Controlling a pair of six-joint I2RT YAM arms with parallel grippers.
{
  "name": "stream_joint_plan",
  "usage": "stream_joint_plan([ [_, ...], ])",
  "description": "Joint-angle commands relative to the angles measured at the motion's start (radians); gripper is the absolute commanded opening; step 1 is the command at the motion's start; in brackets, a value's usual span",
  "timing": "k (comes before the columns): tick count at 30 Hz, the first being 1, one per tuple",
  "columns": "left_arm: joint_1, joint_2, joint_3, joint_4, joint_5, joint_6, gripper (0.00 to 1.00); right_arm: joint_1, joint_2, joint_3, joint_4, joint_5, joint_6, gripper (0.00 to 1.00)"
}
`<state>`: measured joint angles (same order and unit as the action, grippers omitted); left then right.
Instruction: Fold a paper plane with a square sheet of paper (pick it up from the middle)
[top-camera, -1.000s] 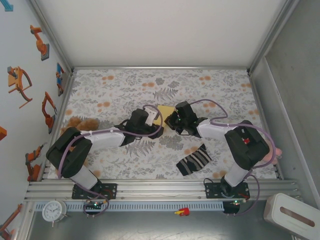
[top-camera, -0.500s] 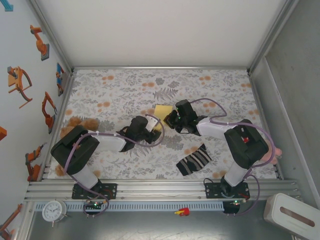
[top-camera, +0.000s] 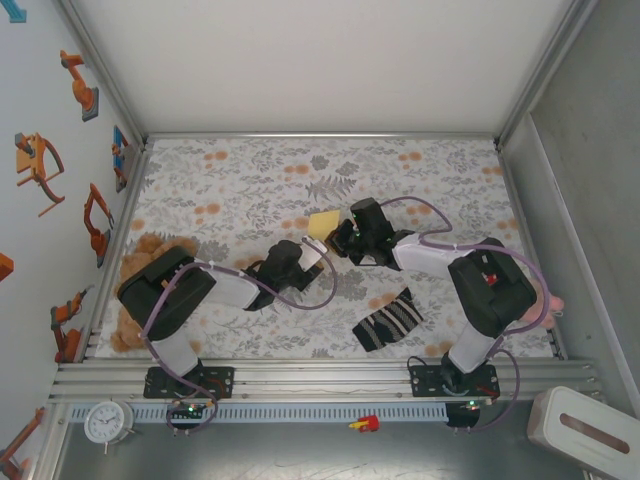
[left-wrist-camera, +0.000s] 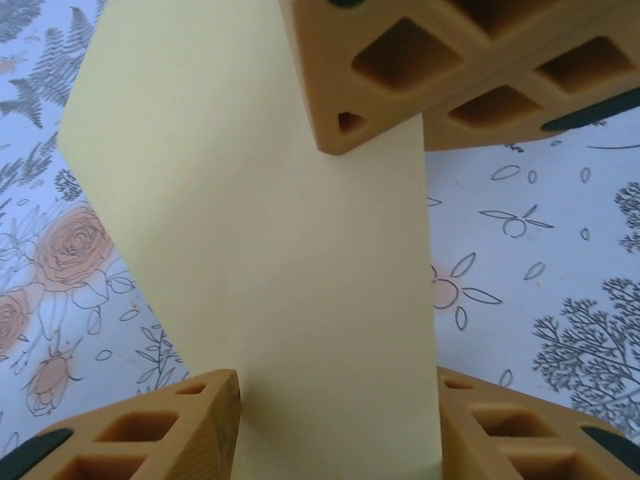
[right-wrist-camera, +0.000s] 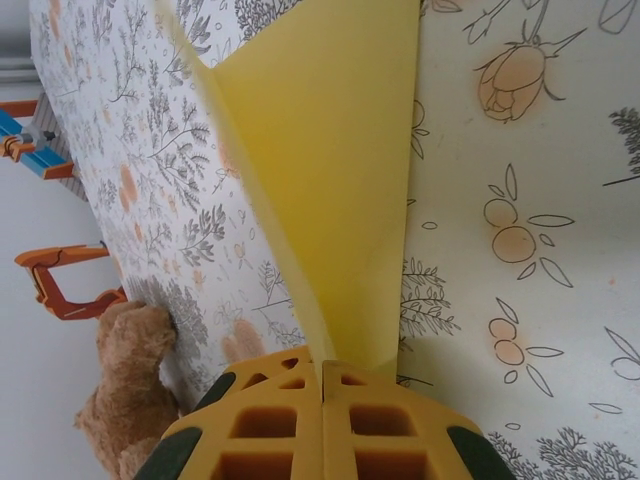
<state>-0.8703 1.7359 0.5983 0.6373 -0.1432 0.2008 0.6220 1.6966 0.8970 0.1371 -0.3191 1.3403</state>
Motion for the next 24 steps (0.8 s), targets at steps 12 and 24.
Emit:
stream_joint_plan([
  [12, -0.006, 0.011, -0.018, 0.081, -0.017, 0.011, 0.4, -0.012, 0.029, 0.034, -0.036, -0.017, 0.021, 0.0],
  [24, -0.006, 0.023, -0.015, 0.065, 0.02, -0.004, 0.29, -0.011, 0.041, 0.043, -0.043, -0.029, 0.021, 0.02],
])
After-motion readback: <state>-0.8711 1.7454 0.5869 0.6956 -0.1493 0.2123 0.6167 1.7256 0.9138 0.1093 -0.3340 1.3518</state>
